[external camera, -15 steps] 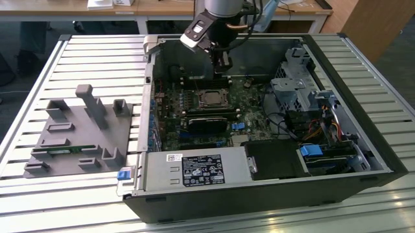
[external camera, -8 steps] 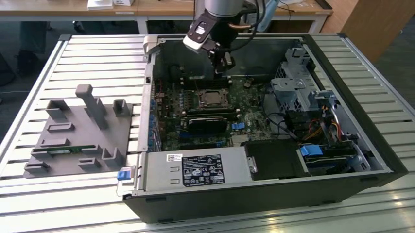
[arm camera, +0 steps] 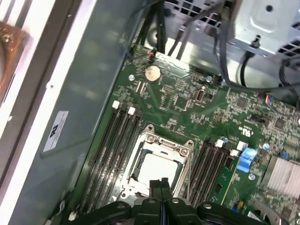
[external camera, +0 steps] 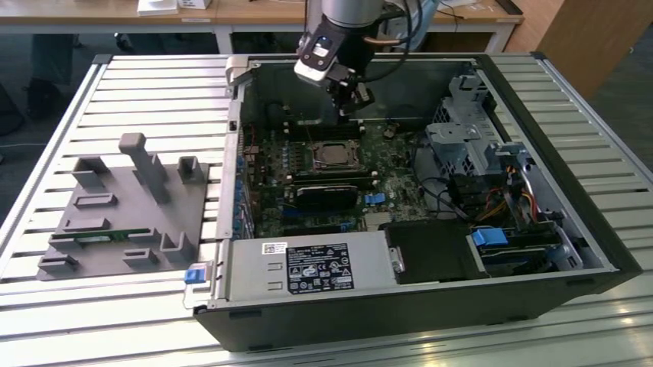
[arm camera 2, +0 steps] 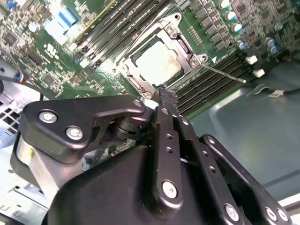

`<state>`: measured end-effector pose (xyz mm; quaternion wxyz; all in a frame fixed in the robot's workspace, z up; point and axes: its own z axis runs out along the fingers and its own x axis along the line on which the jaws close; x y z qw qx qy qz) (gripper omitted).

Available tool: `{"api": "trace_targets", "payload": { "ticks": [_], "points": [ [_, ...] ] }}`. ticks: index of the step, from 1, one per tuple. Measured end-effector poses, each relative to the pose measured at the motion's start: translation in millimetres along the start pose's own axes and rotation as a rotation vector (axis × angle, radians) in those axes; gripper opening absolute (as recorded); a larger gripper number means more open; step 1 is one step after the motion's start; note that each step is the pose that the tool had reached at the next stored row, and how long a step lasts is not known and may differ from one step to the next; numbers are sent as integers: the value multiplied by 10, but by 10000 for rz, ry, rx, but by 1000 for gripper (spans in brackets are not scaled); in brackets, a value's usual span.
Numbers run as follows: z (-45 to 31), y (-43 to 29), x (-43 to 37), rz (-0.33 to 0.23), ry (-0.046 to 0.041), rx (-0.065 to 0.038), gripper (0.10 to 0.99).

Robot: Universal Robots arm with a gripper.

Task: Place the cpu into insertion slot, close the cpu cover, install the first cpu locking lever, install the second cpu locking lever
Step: 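Install the first cpu locking lever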

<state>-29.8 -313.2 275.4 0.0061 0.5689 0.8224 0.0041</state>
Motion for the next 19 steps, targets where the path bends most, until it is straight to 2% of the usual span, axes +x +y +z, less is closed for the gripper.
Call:
{"api": "trace_targets", "payload": {
  "ticks": [9,19],
  "points": [
    [0,0,0,-1091,16,-7,106],
    [0,0,0,-1936,27,-11,106]
  ]
}}
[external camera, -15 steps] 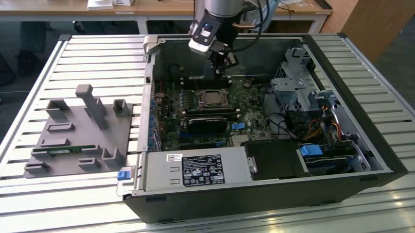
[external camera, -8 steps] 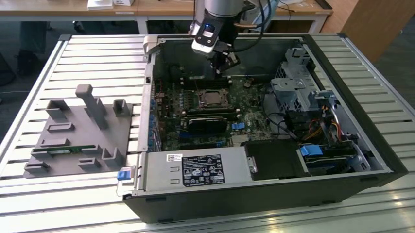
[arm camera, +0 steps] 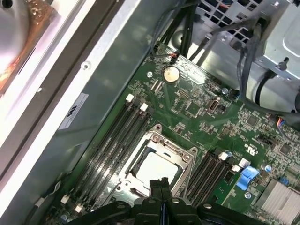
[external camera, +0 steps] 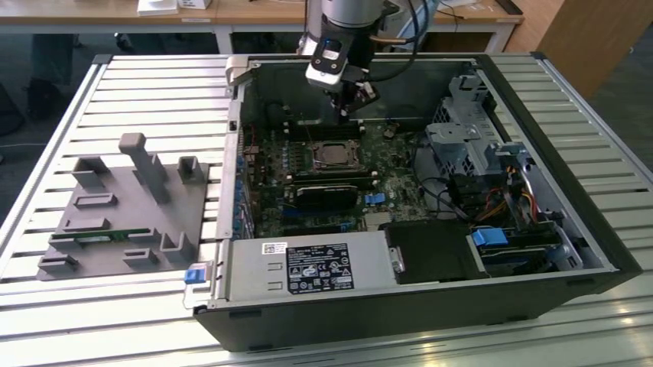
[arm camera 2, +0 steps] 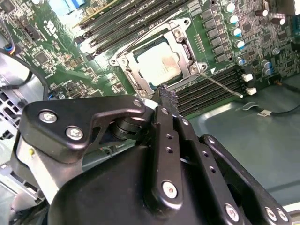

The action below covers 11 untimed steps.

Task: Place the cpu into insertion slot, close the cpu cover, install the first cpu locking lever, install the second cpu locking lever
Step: 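Install the first cpu locking lever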

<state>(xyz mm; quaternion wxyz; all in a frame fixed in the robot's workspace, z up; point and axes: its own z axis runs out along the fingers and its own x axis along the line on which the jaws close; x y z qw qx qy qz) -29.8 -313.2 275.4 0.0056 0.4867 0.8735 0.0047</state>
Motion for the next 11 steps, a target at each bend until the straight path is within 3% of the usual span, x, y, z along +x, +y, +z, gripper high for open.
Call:
{"api": "trace_targets", "payload": {
  "ticks": [11],
  "points": [
    [0,0,0,-986,13,-5,106]
  ]
}}
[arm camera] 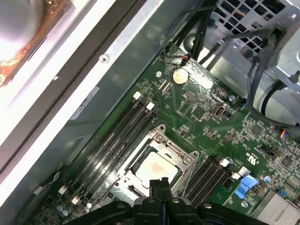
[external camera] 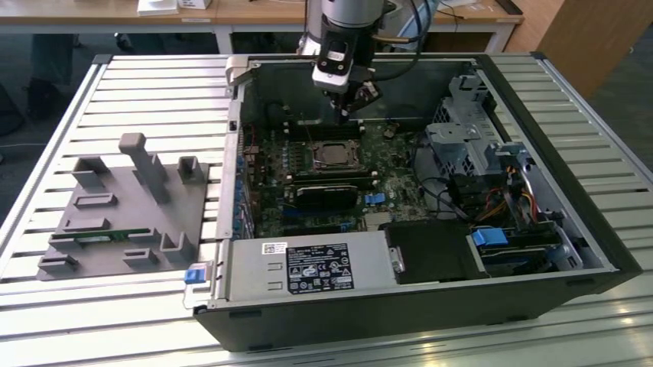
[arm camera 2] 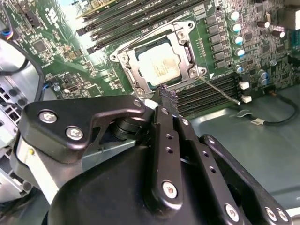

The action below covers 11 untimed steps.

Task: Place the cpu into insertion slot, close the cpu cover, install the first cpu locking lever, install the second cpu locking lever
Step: 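Install the first cpu locking lever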

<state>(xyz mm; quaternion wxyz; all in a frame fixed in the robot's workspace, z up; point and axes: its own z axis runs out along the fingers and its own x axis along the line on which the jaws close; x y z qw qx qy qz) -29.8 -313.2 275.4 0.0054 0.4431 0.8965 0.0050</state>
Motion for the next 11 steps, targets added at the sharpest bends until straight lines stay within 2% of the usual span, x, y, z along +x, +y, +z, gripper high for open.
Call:
{"api": "trace_targets", "payload": {
  "ticks": [11],
  "points": [
    [0,0,0,-1217,17,-7,106]
  ]
}}
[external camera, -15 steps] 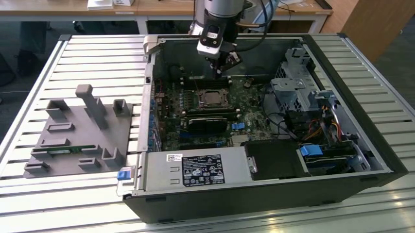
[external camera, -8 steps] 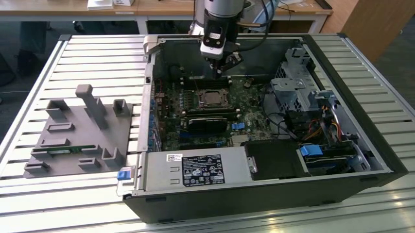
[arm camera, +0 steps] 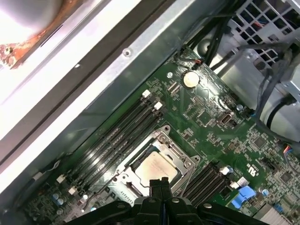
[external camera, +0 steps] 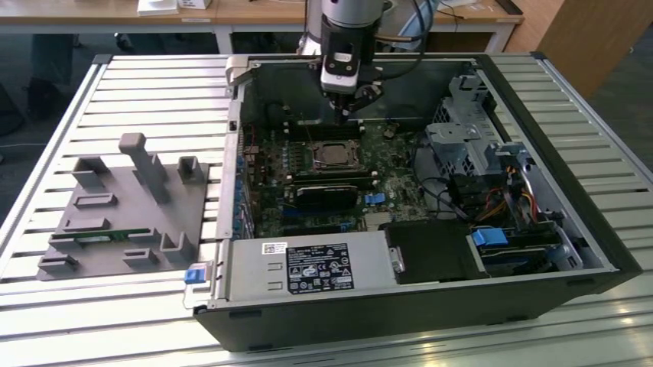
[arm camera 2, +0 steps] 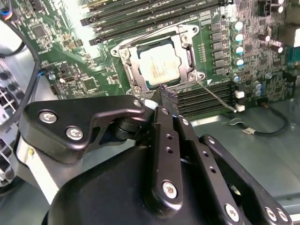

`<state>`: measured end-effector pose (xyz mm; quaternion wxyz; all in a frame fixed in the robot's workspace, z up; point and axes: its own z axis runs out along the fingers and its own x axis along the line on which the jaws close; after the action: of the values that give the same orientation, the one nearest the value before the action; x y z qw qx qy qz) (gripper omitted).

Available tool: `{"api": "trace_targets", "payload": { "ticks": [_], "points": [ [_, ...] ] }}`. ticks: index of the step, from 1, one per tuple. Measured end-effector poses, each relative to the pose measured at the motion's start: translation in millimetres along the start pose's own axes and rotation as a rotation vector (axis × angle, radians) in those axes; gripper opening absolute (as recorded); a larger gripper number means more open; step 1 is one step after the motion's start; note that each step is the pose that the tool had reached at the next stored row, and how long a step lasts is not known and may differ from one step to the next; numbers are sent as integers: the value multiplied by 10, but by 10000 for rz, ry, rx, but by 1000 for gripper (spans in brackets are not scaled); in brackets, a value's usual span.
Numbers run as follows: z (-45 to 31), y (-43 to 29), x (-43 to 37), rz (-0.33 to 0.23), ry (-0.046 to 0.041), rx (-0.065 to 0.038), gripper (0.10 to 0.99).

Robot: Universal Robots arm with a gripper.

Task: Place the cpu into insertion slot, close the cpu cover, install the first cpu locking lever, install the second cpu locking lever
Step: 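Install the first cpu locking lever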

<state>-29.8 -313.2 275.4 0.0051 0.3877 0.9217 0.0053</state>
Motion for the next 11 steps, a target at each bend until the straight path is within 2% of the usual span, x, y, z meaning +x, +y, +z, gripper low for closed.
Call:
{"api": "trace_targets", "payload": {
  "ticks": [11],
  "points": [
    [0,0,0,-989,13,-5,106]
  ]
}}
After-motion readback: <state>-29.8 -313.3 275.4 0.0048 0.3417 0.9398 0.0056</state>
